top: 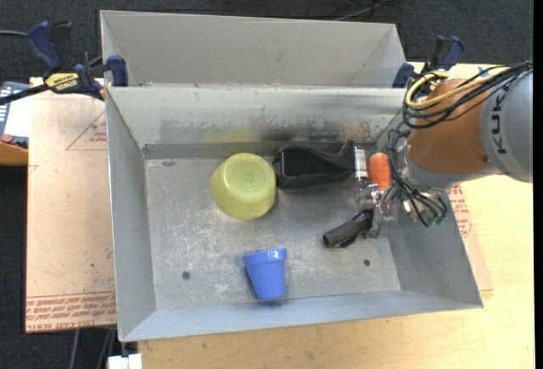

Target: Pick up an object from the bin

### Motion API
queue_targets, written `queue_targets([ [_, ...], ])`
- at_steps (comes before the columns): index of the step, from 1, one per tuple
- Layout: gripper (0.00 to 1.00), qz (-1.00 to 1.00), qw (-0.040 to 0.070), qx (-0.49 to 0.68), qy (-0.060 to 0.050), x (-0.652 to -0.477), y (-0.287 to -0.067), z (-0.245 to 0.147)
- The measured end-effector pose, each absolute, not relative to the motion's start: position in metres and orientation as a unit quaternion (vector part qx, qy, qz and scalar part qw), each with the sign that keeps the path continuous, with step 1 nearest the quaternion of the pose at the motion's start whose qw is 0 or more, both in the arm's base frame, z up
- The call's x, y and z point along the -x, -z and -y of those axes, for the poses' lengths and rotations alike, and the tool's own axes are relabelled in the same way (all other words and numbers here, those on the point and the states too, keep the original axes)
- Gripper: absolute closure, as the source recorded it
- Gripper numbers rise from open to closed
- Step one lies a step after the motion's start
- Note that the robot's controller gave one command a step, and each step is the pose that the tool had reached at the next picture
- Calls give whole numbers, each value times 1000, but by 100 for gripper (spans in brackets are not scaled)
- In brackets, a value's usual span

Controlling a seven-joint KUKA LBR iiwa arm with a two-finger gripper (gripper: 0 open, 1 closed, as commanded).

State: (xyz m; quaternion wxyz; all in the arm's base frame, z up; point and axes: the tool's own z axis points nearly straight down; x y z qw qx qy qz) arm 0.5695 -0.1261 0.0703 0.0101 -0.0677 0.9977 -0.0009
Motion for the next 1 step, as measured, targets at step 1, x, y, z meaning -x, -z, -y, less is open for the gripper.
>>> queue_targets([
  [1, 100, -998, 8, 68, 0, -568, -91, 125],
])
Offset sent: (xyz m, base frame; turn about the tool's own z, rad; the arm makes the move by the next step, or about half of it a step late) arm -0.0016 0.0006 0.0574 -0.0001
